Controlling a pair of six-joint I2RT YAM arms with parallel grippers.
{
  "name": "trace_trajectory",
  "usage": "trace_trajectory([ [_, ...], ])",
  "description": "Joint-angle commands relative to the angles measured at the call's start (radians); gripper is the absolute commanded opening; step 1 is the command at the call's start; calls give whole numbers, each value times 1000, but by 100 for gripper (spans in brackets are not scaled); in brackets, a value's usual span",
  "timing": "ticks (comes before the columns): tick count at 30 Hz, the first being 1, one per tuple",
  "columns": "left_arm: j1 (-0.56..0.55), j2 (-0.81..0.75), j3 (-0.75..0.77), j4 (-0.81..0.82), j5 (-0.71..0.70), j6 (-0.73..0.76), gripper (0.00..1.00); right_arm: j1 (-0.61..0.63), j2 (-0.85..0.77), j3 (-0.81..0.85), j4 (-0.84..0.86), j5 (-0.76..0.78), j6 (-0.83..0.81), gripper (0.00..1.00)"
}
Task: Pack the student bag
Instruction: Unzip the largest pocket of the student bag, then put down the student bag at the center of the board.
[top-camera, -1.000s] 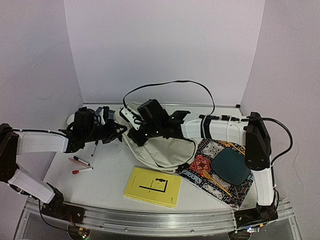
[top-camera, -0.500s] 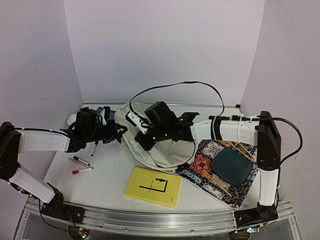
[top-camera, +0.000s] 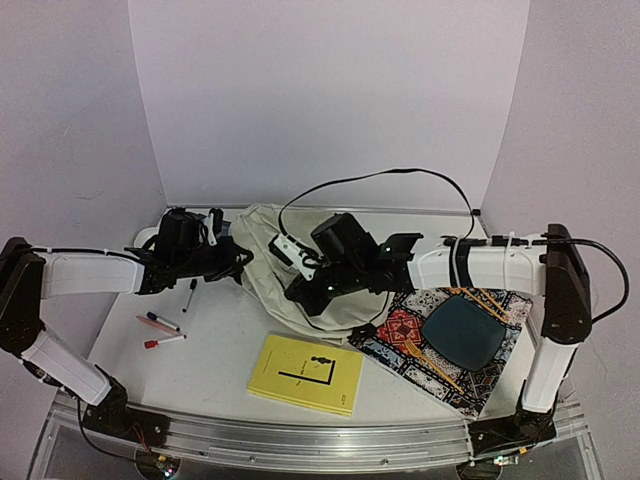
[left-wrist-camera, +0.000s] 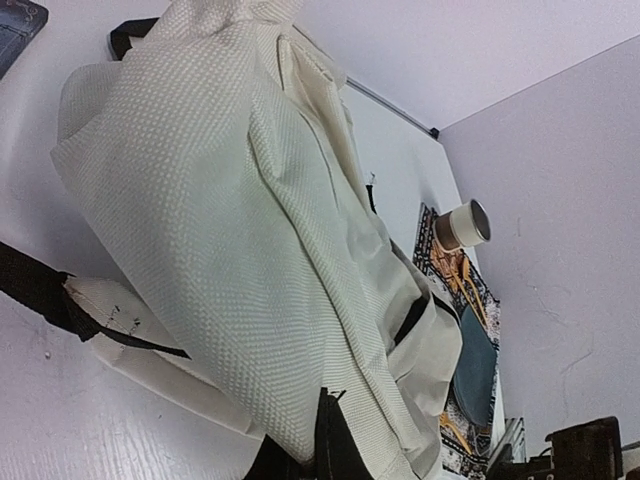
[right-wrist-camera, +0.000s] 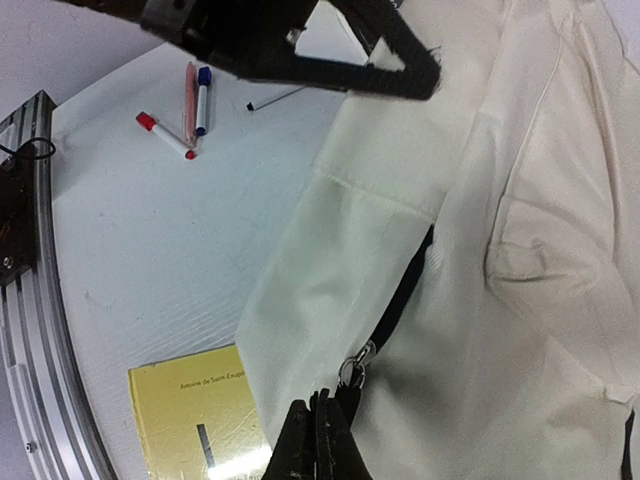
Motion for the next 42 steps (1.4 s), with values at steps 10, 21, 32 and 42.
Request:
trace_trajectory([
  [10,37,144,237,-81,-288,176,0,55,-139,-115,-23,-15,81,0],
  [21,62,351,435,-144,-316,284,0,109,-112,-102,77,-63,104,0],
  [32,63,222,284,-141,-253,166,29,109,5,-48,240,75,143,0],
  [42,57,-20,34,-132,-138,19,64,108,88,18,309,90,147,0],
])
